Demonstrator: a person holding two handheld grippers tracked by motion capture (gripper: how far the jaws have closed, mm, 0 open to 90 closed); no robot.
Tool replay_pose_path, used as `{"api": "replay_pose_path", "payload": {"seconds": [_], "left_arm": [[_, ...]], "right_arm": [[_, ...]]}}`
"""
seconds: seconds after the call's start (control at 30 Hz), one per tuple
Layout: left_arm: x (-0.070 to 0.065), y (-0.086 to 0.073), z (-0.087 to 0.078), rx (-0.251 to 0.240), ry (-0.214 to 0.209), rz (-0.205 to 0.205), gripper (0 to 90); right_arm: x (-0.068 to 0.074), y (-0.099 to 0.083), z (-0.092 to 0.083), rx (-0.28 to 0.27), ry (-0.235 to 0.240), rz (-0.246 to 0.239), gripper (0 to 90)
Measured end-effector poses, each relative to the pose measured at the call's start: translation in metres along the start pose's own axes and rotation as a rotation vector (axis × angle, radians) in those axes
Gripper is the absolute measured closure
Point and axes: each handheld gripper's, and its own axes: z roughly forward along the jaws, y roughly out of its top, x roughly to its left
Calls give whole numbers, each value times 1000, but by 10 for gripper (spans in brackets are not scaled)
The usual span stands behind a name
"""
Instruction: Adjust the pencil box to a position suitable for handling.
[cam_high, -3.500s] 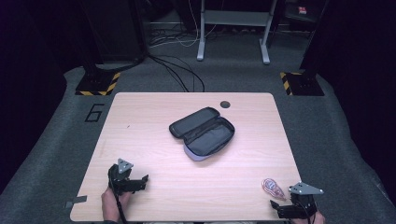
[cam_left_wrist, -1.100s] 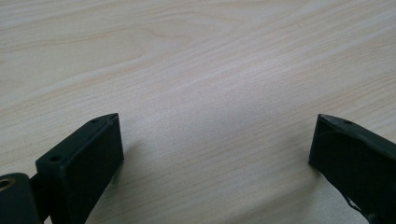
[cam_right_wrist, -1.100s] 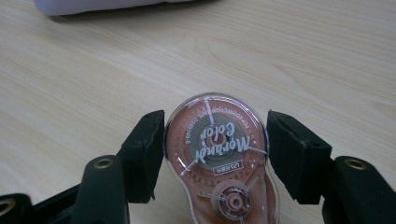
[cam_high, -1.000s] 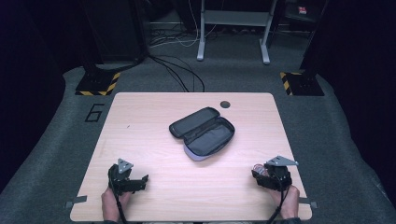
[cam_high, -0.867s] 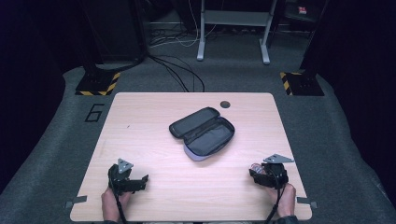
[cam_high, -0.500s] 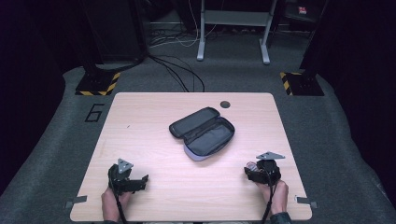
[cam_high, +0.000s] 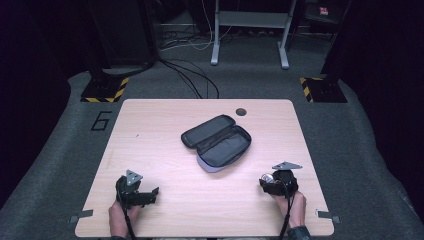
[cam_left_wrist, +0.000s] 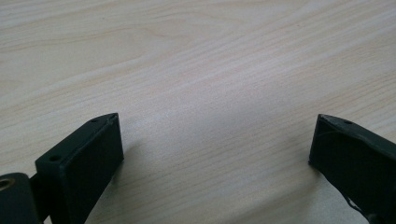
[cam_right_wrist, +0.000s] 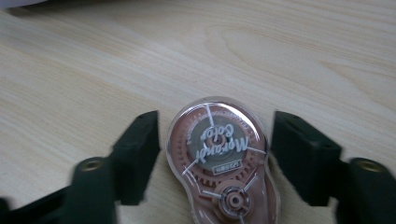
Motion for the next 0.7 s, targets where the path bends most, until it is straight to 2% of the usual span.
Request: {"api": "replay_pose_path", "payload": {"seconds": [0.03, 0.07, 0.1, 0.17, 0.2, 0.3, 0.33, 0.37, 0.53, 0.57, 0.7], "left_arm": [[0, 0, 0, 0, 0, 0, 27], [0, 0, 0, 0, 0, 0, 27], [0, 0, 0, 0, 0, 0, 27], [0, 0, 0, 0, 0, 0, 27], [0, 0, 0, 0, 0, 0, 27], [0, 0, 0, 0, 0, 0, 27], [0, 0, 0, 0, 0, 0, 27], [0, 0, 0, 6, -1, 1, 27], [1, 1, -1, 14, -11, 1, 27], [0, 0, 0, 1, -4, -3, 26], [0, 1, 1, 2, 4, -9, 25]], "right_arm": [[0, 0, 0, 0, 0, 0, 289], [-2, -1, -3, -18, 28, -10, 209], [-2, -1, -3, -18, 28, -10, 209], [-4, -5, -13, -49, 57, -25, 122], [-4, -5, -13, -49, 57, -25, 122], [-10, -12, -29, -70, 60, -25, 29], [-10, -12, -29, -70, 60, -25, 29], [-15, -18, -34, -80, 54, -40, 0], [-28, -34, -45, -85, 46, -38, 0], [-34, -42, -48, -93, 33, -43, 0], [-45, -56, -52, -95, 29, -46, 0]]}}
